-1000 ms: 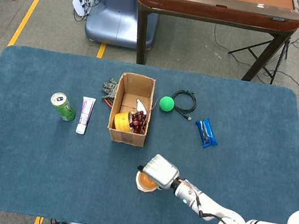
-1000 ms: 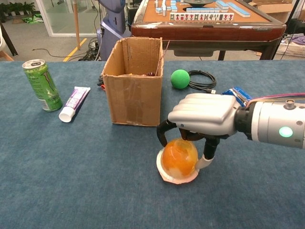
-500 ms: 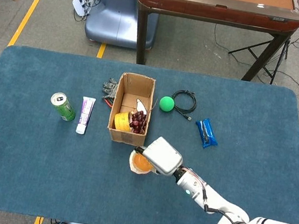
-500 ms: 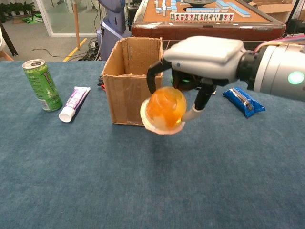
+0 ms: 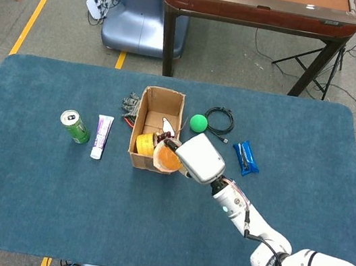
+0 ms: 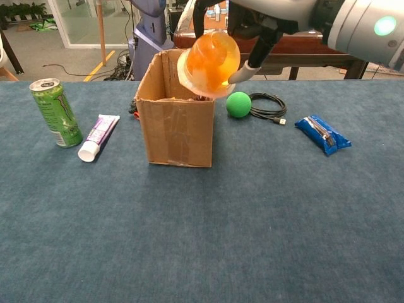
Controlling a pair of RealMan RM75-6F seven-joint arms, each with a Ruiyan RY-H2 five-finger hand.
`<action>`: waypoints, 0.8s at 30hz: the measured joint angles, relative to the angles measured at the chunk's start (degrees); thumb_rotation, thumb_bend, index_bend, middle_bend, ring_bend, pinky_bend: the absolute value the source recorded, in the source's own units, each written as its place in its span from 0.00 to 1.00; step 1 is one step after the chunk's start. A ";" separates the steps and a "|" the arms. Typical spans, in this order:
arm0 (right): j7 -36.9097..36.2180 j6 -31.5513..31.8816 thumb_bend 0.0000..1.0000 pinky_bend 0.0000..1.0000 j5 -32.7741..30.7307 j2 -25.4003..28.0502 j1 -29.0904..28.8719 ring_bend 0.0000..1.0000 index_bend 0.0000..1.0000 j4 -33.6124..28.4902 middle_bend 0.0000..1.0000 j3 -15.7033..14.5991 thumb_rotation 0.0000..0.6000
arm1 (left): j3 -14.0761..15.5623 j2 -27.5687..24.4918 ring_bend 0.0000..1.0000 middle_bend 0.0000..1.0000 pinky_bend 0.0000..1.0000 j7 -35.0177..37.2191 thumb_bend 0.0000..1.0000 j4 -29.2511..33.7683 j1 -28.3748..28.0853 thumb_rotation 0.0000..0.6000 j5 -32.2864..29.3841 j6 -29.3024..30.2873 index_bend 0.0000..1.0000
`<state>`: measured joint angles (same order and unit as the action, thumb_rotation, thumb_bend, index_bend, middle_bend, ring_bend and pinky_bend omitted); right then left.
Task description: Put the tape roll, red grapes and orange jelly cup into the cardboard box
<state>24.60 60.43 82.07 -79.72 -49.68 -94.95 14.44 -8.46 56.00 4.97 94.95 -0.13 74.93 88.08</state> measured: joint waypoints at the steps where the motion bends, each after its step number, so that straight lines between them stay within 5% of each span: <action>1: 0.46 0.16 0.06 0.98 -0.39 -0.46 -0.20 0.98 0.54 0.72 1.00 0.37 1.00 | -0.01 -0.05 0.34 0.44 0.53 0.09 0.33 0.02 0.04 1.00 -0.03 0.05 0.43; 16: 2.89 -0.85 0.07 0.98 -7.42 -13.03 -7.16 0.97 0.53 16.36 1.00 5.29 1.00 | 0.13 -0.54 0.34 0.44 0.53 1.34 0.33 0.02 0.38 1.00 0.59 0.36 0.43; 24: 1.17 -0.31 0.00 0.97 -6.48 -16.77 -9.13 0.94 0.19 21.07 1.00 4.76 1.00 | 0.19 -0.76 0.34 0.44 0.53 1.60 0.33 0.28 0.53 1.00 0.99 0.72 0.43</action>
<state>25.77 60.11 75.59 -96.49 -58.80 -73.89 19.20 -8.27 55.25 6.58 95.23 0.40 75.92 88.80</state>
